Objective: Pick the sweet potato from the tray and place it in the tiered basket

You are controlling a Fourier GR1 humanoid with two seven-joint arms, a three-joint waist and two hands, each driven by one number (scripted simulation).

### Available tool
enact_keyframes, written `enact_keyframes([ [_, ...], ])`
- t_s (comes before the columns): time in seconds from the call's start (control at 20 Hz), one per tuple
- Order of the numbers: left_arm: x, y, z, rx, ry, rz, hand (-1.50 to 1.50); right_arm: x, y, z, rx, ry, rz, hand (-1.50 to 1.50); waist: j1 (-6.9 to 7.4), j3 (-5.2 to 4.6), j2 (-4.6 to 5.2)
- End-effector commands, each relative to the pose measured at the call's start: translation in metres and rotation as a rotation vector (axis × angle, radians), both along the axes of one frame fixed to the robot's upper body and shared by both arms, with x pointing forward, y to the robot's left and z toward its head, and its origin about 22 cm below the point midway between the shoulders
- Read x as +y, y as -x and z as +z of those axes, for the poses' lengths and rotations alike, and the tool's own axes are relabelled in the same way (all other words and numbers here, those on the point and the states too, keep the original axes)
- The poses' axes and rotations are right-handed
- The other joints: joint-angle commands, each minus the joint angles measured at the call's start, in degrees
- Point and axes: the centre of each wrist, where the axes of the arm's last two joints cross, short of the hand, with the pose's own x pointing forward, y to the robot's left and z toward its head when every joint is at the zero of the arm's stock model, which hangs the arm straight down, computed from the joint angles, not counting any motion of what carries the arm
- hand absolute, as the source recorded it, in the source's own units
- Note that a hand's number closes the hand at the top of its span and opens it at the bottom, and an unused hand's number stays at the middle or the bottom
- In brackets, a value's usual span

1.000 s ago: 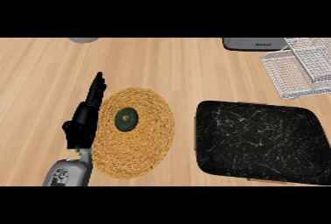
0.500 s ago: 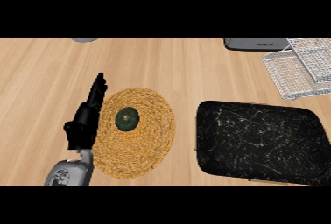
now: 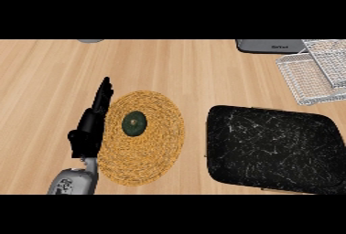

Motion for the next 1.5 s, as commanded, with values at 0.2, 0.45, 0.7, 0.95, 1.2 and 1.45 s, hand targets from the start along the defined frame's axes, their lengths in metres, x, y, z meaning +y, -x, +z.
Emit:
enact_keyframes([
  [0.2,-0.004,0.003,0.006,-0.002,0.008,-0.005,0.0,-0.024,-0.004,-0.016,-0.022,-0.28,0.021,-1.5,0.25,0.05,0.04],
  [0.45,0.0,-0.004,0.005,-0.007,-0.006,-0.001,0.0,-0.042,0.007,-0.003,-0.236,-0.455,-0.045,-1.5,-0.14,0.07,0.05],
  [0.7,0.001,-0.001,-0.006,-0.003,0.024,0.02,0.0,-0.085,0.043,0.009,-0.321,-0.506,-0.214,-1.5,-0.31,0.06,0.18],
  [0.95,0.001,0.0,-0.002,-0.02,0.006,0.009,0.0,-0.136,0.097,0.01,-0.382,-0.677,-0.309,-1.5,-0.74,0.21,0.3],
  [1.2,0.016,0.008,-0.001,0.007,0.007,0.038,0.0,-0.184,0.17,-0.017,-0.404,-0.735,-0.284,-1.5,-2.02,0.34,-0.21],
  [1.45,0.008,0.002,-0.003,0.008,0.018,0.042,0.0,-0.208,0.225,-0.024,-0.401,-0.767,-0.239,-1.5,-2.85,0.47,-0.09],
])
